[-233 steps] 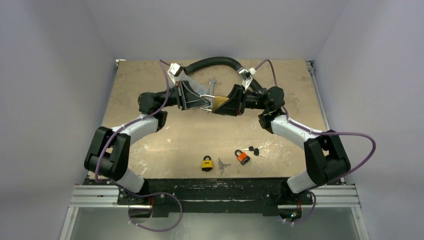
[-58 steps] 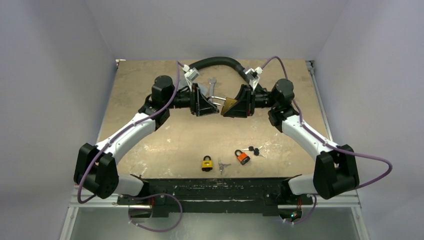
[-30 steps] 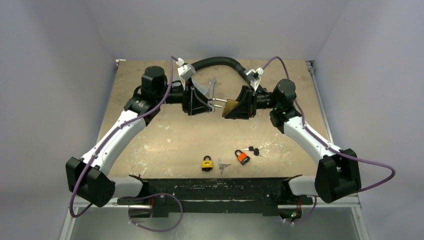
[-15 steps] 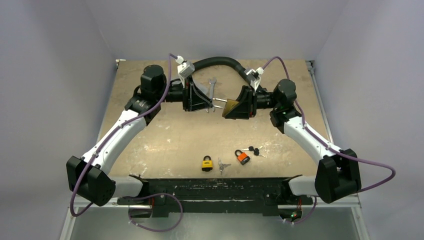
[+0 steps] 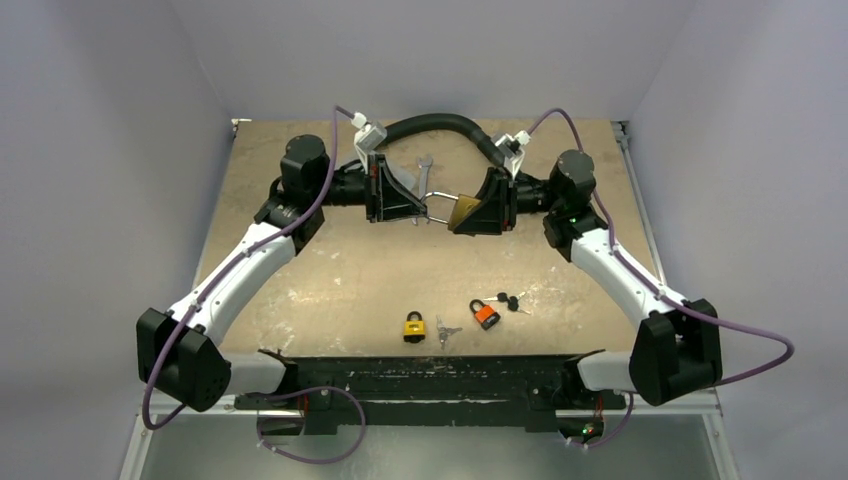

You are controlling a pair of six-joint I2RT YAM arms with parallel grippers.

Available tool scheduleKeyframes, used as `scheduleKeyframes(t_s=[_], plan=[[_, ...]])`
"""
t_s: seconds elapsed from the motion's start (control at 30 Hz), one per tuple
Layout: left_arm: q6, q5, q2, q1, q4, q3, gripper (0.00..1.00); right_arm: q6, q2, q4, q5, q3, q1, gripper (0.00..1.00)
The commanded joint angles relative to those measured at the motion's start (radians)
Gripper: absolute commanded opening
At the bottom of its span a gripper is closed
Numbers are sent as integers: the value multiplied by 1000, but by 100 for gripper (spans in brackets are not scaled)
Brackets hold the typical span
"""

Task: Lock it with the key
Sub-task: Lock the lock.

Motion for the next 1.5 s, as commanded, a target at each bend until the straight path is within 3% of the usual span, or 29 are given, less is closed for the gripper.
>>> scheduleKeyframes(t_s=[0.0, 0.1, 0.23, 0.53, 0.87, 1.13, 1.47], plan=[[-106, 55, 6, -32, 79, -21, 0, -272, -23, -186, 24, 140, 18, 0], [-102, 53, 5, -33, 78, -21, 0, -497, -18, -481, 50, 221, 20, 0], [-105, 55, 11, -41, 75, -28, 0, -597, -13, -596, 64, 263, 23, 0], [47, 7, 20, -53, -45, -3, 0, -574, 0, -586, -19, 278, 63, 0], [74, -2, 32, -89, -58, -8, 0, -485, 7, -497, -50, 262, 85, 0], [92, -18, 47, -127, -70, -6, 0, -272, 15, -227, -43, 204, 121, 0], [33, -14, 83, -195, -9, -26, 0, -244, 47, -187, -9, 226, 168, 0]])
